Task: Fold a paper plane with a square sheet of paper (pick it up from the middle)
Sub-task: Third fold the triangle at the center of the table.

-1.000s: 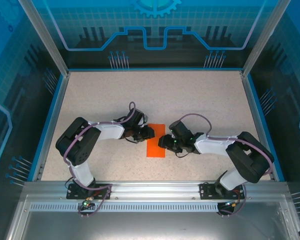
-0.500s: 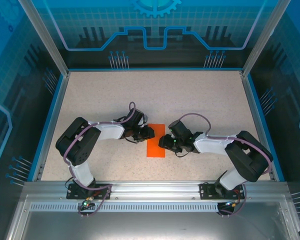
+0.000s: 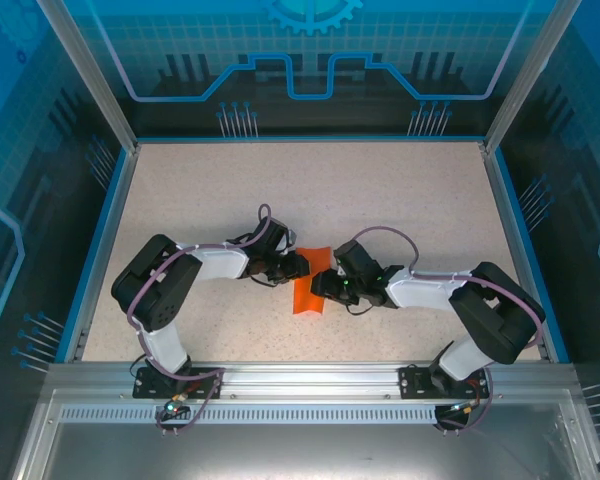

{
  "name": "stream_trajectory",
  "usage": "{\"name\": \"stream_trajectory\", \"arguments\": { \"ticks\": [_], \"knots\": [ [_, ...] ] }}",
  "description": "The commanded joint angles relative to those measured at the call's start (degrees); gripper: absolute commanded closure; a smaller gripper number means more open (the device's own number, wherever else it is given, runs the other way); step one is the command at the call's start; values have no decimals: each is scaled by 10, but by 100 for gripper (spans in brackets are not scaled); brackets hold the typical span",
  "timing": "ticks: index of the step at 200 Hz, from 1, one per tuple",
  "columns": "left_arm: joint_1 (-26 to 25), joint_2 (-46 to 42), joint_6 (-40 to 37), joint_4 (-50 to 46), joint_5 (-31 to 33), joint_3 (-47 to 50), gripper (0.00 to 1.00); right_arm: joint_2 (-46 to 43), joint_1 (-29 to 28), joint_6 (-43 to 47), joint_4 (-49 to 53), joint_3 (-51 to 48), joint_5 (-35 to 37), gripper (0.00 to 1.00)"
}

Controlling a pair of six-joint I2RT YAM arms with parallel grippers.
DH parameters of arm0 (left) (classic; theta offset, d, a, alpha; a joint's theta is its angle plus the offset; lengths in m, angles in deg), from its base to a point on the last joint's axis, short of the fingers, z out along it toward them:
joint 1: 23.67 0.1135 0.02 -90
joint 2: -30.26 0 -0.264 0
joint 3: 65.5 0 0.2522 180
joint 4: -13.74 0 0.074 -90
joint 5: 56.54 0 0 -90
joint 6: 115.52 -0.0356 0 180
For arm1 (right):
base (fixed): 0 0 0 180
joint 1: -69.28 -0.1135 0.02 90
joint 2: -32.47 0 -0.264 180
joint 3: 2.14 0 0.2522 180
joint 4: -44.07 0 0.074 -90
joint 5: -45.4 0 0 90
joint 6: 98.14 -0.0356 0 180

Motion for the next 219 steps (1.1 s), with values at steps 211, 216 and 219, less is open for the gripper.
{"name": "stream_trajectory", "arguments": {
  "ticks": [211,216,219],
  "knots": [
    [-14,-140,-71,-15,-8,69,50,20,48,-8,-28,5,-60,87],
    [-18,-152,-80,-18,-6,73,48,20,49,-9,-27,4,-61,87],
    [-21,-160,-85,-20,-4,77,47,20,49,-9,-27,4,-61,87]
  ]
}}
